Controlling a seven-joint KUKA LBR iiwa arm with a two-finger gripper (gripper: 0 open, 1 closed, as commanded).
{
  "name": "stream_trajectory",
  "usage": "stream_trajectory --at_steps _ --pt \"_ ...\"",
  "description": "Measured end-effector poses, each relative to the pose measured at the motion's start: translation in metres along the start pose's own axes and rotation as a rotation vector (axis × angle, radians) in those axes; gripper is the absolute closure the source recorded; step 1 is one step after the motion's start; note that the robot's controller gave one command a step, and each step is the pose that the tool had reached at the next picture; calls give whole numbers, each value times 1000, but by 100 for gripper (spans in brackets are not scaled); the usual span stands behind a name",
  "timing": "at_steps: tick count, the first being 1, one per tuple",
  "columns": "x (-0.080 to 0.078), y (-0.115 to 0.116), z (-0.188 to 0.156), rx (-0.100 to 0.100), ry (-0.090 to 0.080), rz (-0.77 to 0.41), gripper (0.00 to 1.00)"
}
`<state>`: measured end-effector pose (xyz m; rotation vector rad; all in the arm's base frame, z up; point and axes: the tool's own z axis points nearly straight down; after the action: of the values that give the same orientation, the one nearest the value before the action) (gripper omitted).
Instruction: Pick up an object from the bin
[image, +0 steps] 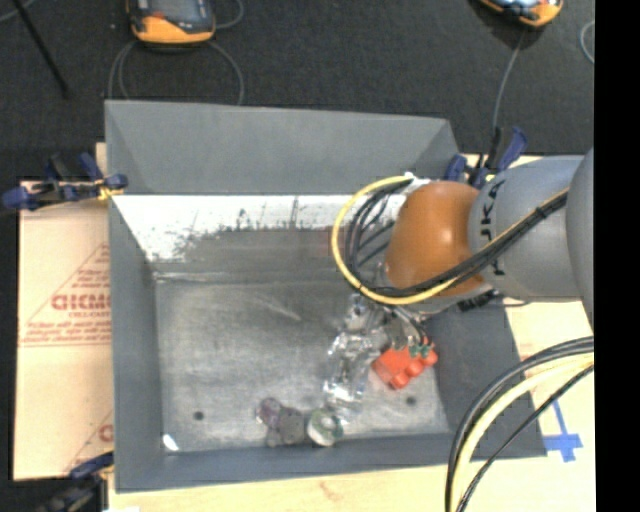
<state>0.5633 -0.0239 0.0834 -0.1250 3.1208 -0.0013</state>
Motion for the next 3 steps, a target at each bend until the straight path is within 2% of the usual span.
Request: stream_trajectory --at_steps 1,2,3 --pt "-1 0 -172 0 8 -277 100" --pt "-1 1 -169 -4 13 -276 0" --pt "29 -40 -29 -3 10 -426 0"
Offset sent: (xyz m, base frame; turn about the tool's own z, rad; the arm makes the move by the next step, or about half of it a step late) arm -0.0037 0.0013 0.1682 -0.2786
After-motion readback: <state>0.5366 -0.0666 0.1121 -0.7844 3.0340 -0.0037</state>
